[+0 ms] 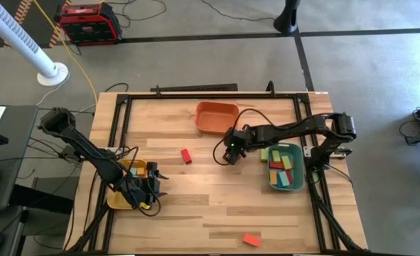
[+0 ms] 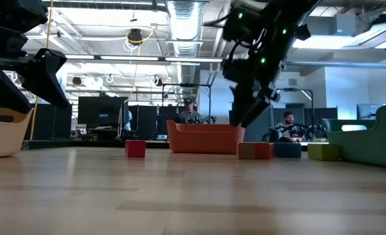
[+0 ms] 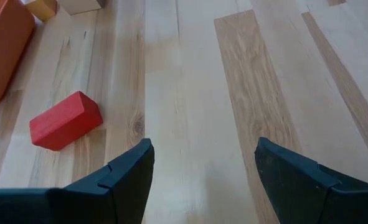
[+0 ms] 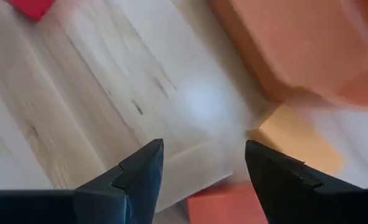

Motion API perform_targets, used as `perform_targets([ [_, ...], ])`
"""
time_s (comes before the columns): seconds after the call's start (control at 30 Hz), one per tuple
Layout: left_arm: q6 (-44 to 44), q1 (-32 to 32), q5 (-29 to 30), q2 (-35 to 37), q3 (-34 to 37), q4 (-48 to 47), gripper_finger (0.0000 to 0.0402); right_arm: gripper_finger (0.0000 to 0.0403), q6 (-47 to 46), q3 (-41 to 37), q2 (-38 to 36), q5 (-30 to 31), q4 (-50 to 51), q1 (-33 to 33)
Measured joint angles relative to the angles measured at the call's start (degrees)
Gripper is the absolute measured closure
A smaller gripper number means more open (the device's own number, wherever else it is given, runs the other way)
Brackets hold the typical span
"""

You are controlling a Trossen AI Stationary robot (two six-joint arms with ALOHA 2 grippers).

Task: Sort blocks by size
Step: Put the large white block into the orange bin

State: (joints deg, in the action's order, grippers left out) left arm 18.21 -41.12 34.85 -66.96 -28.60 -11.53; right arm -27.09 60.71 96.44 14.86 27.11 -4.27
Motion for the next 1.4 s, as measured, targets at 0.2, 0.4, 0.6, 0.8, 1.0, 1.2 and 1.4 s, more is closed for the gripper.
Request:
perform_targets([
  [0.2,0.01,-0.01,0.0,0.0,0.0,-0.12,0.0134,0.0148,-2.96,0.2,6.12,-0.27,-0.82,0.0],
  [0.4,-0.02,0.02,0.0,0.0,0.0,-0.19,0.0134,0.0148,-3.69,-0.06,7.52,-2.77,-3.84,2.91],
  [0.6,0.0,0.01,0.0,0.0,0.0,-0.17,0.0134,0.0148,-2.55,0.43,7.5,-5.57,-2.82,8.36],
  [0.8,-0.02,0.0,0.0,0.0,0.0,-0.17,0.0134,0.0148,-2.42,4.26,5.83,-0.49,6.82,12.43],
  [1.0,-1.12,0.01,0.0,0.0,0.0,0.4,0.0134,0.0148,-2.86,6.56,2.0,4.62,14.95,13.7],
  [1.2,-0.15,0.01,-0.01,0.0,0.0,2.18,0.0134,0.0148,-6.34,6.26,1.98,4.07,23.64,13.11],
  [1.4,0.49,-0.01,0.0,0.0,0.0,2.03,0.0134,0.0148,-6.07,1.83,2.15,-0.94,15.05,13.21],
])
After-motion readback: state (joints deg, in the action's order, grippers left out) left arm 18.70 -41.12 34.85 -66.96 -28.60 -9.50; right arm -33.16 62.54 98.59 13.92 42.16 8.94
